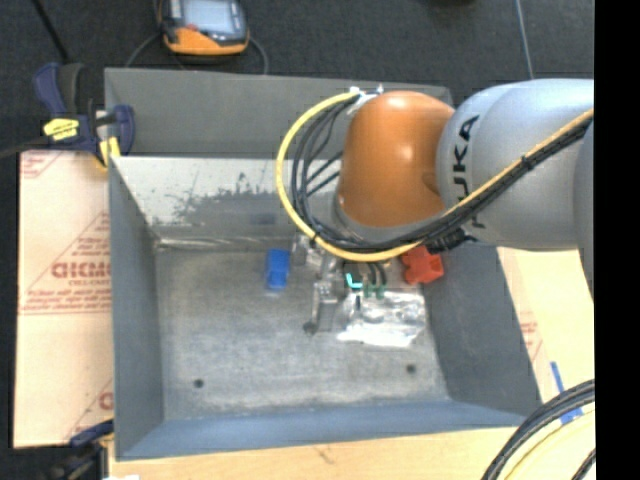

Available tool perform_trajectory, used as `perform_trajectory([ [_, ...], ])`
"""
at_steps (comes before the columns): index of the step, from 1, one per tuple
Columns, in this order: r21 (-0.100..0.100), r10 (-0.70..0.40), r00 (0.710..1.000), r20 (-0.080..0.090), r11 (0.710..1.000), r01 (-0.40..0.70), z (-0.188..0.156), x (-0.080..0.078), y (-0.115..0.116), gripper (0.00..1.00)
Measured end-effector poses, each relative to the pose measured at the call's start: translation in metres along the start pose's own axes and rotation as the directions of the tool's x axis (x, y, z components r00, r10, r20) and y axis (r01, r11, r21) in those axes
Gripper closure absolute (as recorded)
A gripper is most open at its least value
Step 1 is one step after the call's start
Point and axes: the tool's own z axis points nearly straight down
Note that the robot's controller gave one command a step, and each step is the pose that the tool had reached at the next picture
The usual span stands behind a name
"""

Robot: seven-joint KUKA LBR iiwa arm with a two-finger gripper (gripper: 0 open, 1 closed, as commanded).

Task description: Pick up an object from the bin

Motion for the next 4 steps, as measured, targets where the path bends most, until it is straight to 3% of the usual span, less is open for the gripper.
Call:
perform_trajectory([
  [1, 0.003, -0.326, 0.945, 0.023, 0.945, 0.326, 0.117, -0.071, 0.003, 0.0],
  [2, 0.003, -0.307, 0.952, 0.013, 0.952, 0.307, 0.087, -0.089, -0.006, 0.0],
  [3, 0.004, -0.364, 0.931, 0.011, 0.931, 0.364, 0.085, -0.098, -0.004, 0.0],
  [4, 0.001, -0.291, 0.957, 0.008, 0.957, 0.291, 0.12, -0.098, 0.007, 0.0],
])
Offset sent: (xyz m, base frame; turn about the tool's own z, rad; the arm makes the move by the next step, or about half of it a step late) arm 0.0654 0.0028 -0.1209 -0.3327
